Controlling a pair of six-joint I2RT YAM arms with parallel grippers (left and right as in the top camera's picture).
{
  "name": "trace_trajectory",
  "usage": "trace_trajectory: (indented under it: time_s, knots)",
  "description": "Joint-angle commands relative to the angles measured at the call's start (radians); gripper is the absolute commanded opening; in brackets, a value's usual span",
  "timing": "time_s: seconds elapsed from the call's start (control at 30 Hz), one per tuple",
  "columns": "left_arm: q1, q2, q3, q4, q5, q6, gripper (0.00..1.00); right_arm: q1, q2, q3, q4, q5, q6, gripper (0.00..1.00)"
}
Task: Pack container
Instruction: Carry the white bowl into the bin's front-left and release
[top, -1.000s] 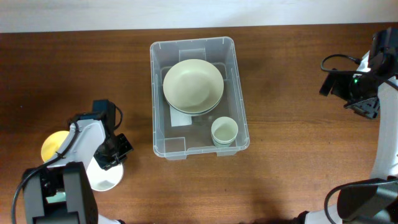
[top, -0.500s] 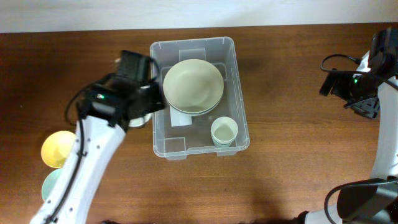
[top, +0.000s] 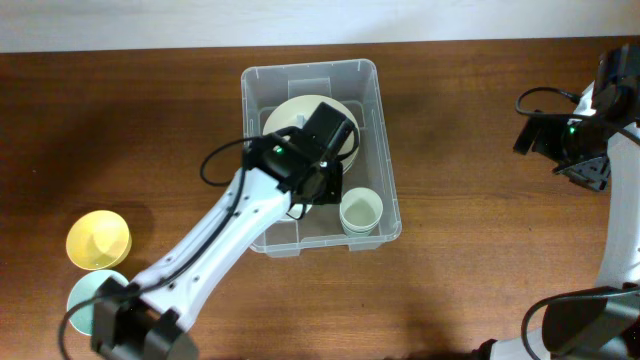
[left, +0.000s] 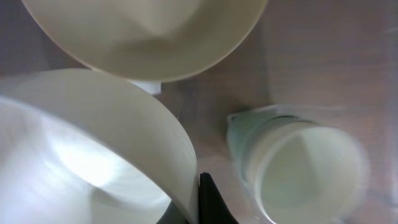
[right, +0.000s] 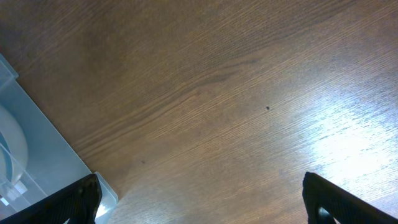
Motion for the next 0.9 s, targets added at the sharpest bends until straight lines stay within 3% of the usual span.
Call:
trace_trajectory:
  time_s: [0.0, 0.27, 0.53, 0.67, 0.77, 0.87]
  knots:
    - [-0.002, 0.068, 0.003, -0.032, 0.021, -0.019, 0.01, -0.005, 0.003, -0.006, 0.0, 0.013, -0.006, 0.99]
    - [-0.002, 0.158, 0.003, -0.075, 0.047, -0.018, 0.04, -0.005, 0.003, -0.006, 0.0, 0.013, -0.006, 0.99]
    - [0.015, 0.139, 0.011, -0.087, 0.038, -0.014, 0.33, -0.005, 0.003, -0.006, 0.0, 0.013, -0.006, 0.99]
    - [0.081, 0.052, 0.05, -0.145, -0.059, -0.014, 0.49, -0.005, 0.003, -0.006, 0.0, 0.013, -0.006, 0.99]
    - [0.173, -0.068, 0.069, -0.172, -0.15, -0.014, 0.66, -0.005, 0.003, -0.006, 0.0, 0.013, -0.006, 0.99]
    - [0.317, -0.185, 0.069, -0.172, -0.179, -0.004, 0.72, -0.005, 0.003, -0.006, 0.0, 0.013, -0.006, 0.99]
